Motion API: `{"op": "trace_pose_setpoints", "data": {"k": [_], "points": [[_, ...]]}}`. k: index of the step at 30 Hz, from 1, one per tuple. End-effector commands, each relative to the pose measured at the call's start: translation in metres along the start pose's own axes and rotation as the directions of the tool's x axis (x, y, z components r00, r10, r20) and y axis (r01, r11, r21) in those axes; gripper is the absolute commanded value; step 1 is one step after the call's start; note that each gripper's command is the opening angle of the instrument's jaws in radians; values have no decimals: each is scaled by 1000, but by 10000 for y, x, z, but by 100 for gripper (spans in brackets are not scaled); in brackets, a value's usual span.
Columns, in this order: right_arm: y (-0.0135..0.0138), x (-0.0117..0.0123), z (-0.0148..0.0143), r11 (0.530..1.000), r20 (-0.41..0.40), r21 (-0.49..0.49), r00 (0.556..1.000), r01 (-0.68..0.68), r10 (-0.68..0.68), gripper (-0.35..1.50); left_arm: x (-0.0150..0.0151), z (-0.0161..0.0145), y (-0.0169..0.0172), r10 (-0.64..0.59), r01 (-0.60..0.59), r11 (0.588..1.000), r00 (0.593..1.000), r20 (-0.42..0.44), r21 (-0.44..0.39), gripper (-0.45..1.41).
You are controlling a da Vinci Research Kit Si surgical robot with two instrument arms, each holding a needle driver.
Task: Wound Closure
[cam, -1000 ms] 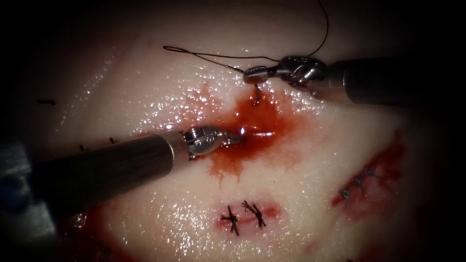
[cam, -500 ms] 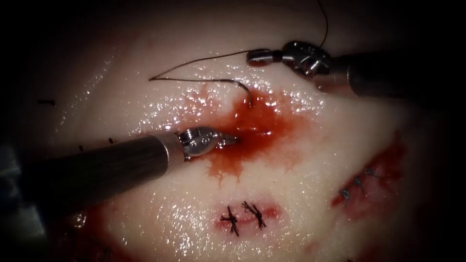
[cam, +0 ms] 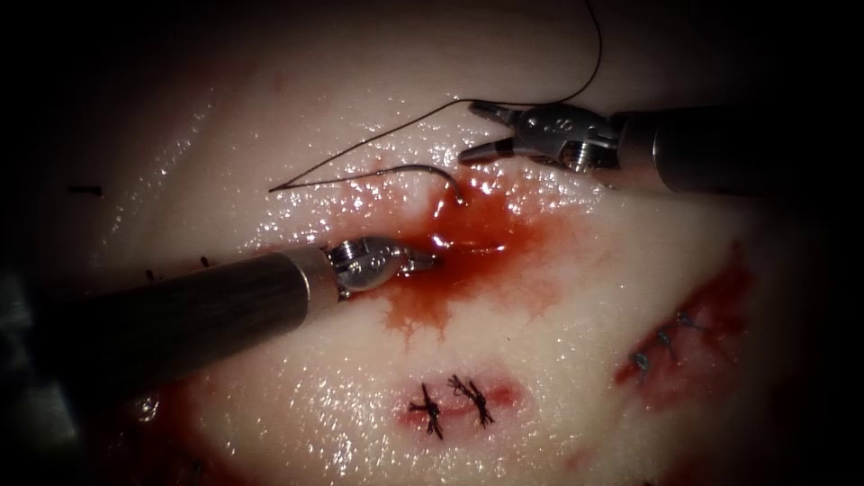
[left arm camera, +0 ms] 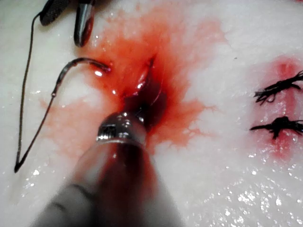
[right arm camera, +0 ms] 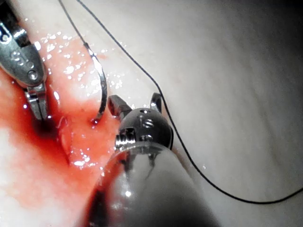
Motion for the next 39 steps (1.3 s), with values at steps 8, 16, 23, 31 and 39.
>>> {"op": "trace_pose_setpoints", "data": {"k": [8,16,23,31,39], "points": [[-62,34,12,997,125,14,989,79,-80,118,0,6,-1,1,-1,1000,1000,1,-4,-38],[-74,41,19,979,159,-64,970,193,-181,111,2,6,2,0,0,1000,1000,7,-6,-38],[-77,32,38,922,192,-195,935,334,-298,113,3,6,3,0,0,1000,1000,7,-5,-38],[-74,11,53,883,259,-231,901,408,-348,111,4,5,5,-1,1,1000,1000,10,-7,-38],[-87,20,31,870,327,-216,872,444,-363,-35,5,5,5,-2,2,1000,1000,10,-7,-38]]}}
